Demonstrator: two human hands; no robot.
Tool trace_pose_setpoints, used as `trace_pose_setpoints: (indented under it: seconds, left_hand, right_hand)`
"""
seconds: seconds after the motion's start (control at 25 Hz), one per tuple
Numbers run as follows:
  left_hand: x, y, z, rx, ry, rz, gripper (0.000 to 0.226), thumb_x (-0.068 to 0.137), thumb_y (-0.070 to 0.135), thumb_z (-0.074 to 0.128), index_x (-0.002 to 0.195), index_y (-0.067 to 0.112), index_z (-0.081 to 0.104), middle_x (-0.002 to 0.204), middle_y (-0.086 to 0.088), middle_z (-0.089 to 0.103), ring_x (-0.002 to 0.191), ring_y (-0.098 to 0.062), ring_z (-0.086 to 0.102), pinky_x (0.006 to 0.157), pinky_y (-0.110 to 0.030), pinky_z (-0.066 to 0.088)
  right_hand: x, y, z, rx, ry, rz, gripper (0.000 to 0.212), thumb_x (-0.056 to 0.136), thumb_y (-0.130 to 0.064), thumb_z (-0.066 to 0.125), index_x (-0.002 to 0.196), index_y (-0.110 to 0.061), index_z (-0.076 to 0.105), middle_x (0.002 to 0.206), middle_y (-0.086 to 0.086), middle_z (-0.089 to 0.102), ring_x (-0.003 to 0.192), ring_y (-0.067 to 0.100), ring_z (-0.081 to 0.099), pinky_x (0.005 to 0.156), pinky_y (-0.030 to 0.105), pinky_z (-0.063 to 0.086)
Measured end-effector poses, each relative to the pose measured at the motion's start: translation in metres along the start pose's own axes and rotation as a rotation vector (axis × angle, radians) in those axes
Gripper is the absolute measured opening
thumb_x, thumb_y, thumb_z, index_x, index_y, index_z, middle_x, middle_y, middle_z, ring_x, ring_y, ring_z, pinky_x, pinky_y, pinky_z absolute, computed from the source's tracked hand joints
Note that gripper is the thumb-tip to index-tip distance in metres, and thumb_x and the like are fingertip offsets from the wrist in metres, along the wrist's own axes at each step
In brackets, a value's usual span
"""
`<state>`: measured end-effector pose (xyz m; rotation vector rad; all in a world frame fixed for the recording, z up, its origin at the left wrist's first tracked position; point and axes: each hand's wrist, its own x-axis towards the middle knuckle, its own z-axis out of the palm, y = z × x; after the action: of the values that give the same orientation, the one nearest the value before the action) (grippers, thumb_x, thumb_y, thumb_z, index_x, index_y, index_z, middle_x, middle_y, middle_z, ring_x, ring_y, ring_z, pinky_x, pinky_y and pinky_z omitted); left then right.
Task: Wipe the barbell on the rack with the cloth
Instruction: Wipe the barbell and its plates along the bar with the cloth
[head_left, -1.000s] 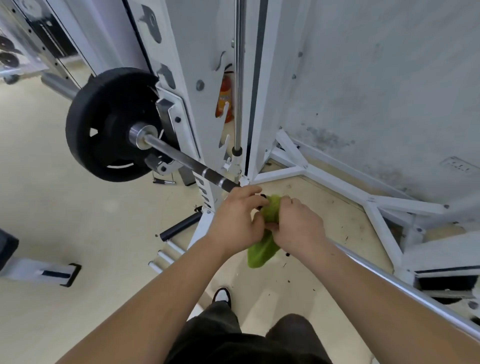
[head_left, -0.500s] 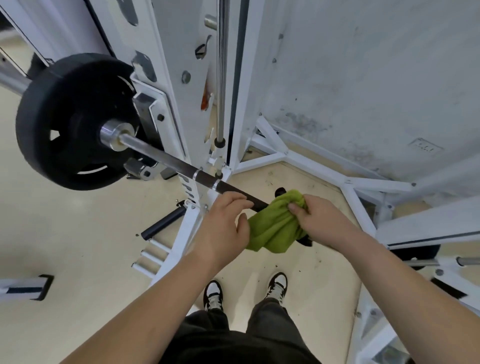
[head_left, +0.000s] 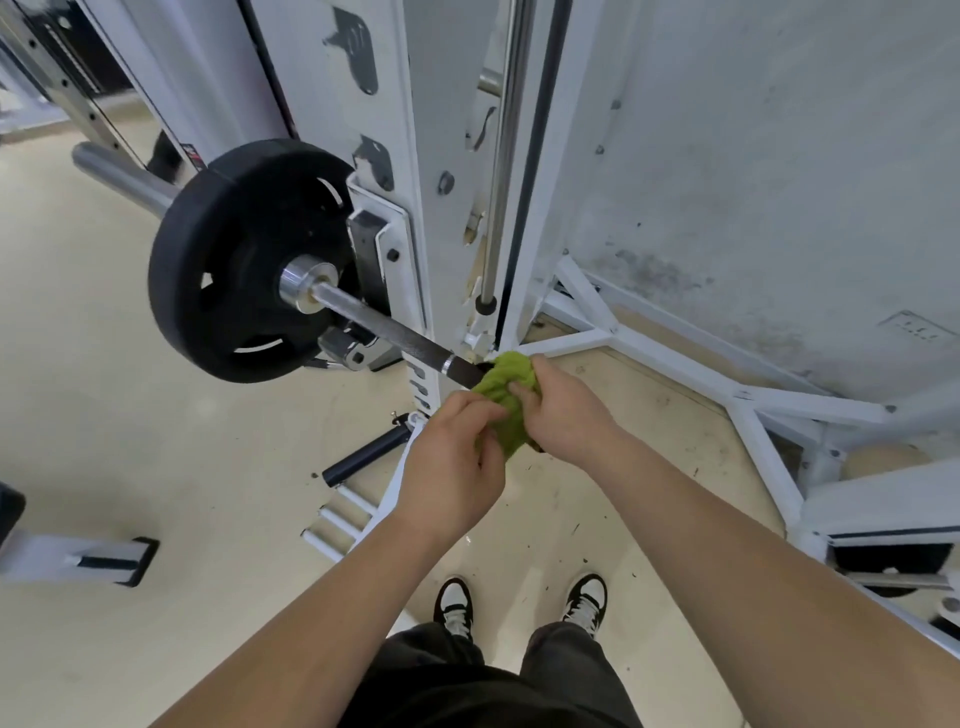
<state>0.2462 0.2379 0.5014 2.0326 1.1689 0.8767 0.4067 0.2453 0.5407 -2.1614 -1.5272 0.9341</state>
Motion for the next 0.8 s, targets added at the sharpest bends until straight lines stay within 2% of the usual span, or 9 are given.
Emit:
trace_pose_setpoints:
  seconds: [0.08, 0.16, 0.32, 0.4, 0.52, 0.64, 0.8]
  left_hand:
    - [0.003, 0.003, 0.006, -0.002, -0.023, 0.001, 0.031, 0.087, 0.000, 0.055, 0.106, 0.016, 0.072, 0.107, 0.009, 0.061, 0.084, -0.008, 0.060, 0.070, -0.027, 0.052]
    - [0.002, 0.006, 0.011, -0.012, -0.065, 0.002, 0.030, 0.089, 0.002, 0.055, 0.108, 0.018, 0.071, 0.109, 0.010, 0.062, 0.089, -0.008, 0.061, 0.074, -0.023, 0.050]
    - [-0.002, -0.006, 0.008, -0.033, -0.096, -0.039, 0.027, 0.093, 0.005, 0.057, 0.109, 0.022, 0.072, 0.110, 0.017, 0.061, 0.094, -0.003, 0.060, 0.081, -0.020, 0.050]
    - [-0.004, -0.018, 0.002, -0.023, -0.070, -0.085, 0.027, 0.093, 0.005, 0.057, 0.107, 0.022, 0.072, 0.109, 0.017, 0.061, 0.093, -0.003, 0.060, 0.082, -0.023, 0.052]
    - [-0.005, -0.027, -0.013, -0.018, 0.003, -0.142, 0.029, 0.091, 0.003, 0.057, 0.106, 0.022, 0.072, 0.108, 0.014, 0.063, 0.089, -0.004, 0.062, 0.078, -0.027, 0.054]
    - [-0.003, -0.030, -0.029, -0.034, 0.061, -0.112, 0.030, 0.086, 0.000, 0.055, 0.102, 0.019, 0.072, 0.103, 0.010, 0.064, 0.084, -0.007, 0.061, 0.071, -0.030, 0.053]
    - [0.004, -0.042, -0.041, -0.037, 0.135, -0.120, 0.030, 0.084, -0.001, 0.054, 0.102, 0.015, 0.071, 0.101, 0.005, 0.063, 0.082, -0.007, 0.059, 0.072, -0.030, 0.053]
  right_hand:
    - [-0.018, 0.023, -0.011, -0.027, 0.010, -0.002, 0.011, 0.104, -0.034, 0.047, 0.107, -0.025, 0.053, 0.090, -0.004, 0.066, 0.083, 0.023, 0.064, 0.074, 0.044, 0.056]
    - [-0.032, 0.043, -0.027, -0.138, -0.013, 0.047, 0.010, 0.104, -0.034, 0.045, 0.102, -0.026, 0.049, 0.086, -0.004, 0.065, 0.079, 0.022, 0.063, 0.072, 0.045, 0.057]
    - [-0.035, 0.059, -0.057, -0.376, -0.209, 0.253, 0.022, 0.105, -0.042, 0.042, 0.092, -0.026, 0.050, 0.091, -0.002, 0.064, 0.083, 0.018, 0.063, 0.082, 0.047, 0.057]
    - [-0.022, 0.044, -0.052, -0.392, -0.196, 0.291, 0.026, 0.105, -0.042, 0.042, 0.095, -0.021, 0.054, 0.092, 0.001, 0.064, 0.084, 0.019, 0.063, 0.084, 0.046, 0.057]
    - [0.011, -0.010, -0.016, -0.308, -0.074, 0.186, 0.023, 0.105, -0.042, 0.044, 0.100, -0.021, 0.053, 0.089, -0.003, 0.060, 0.083, 0.020, 0.059, 0.075, 0.039, 0.051]
    - [0.034, -0.059, 0.021, -0.280, 0.027, 0.033, 0.024, 0.105, -0.044, 0.043, 0.100, -0.021, 0.049, 0.088, -0.003, 0.057, 0.080, 0.023, 0.052, 0.067, 0.037, 0.042]
    - [0.029, -0.040, 0.019, -0.191, 0.018, -0.022, 0.022, 0.104, -0.044, 0.043, 0.097, -0.024, 0.047, 0.084, -0.007, 0.058, 0.076, 0.020, 0.057, 0.063, 0.036, 0.045]
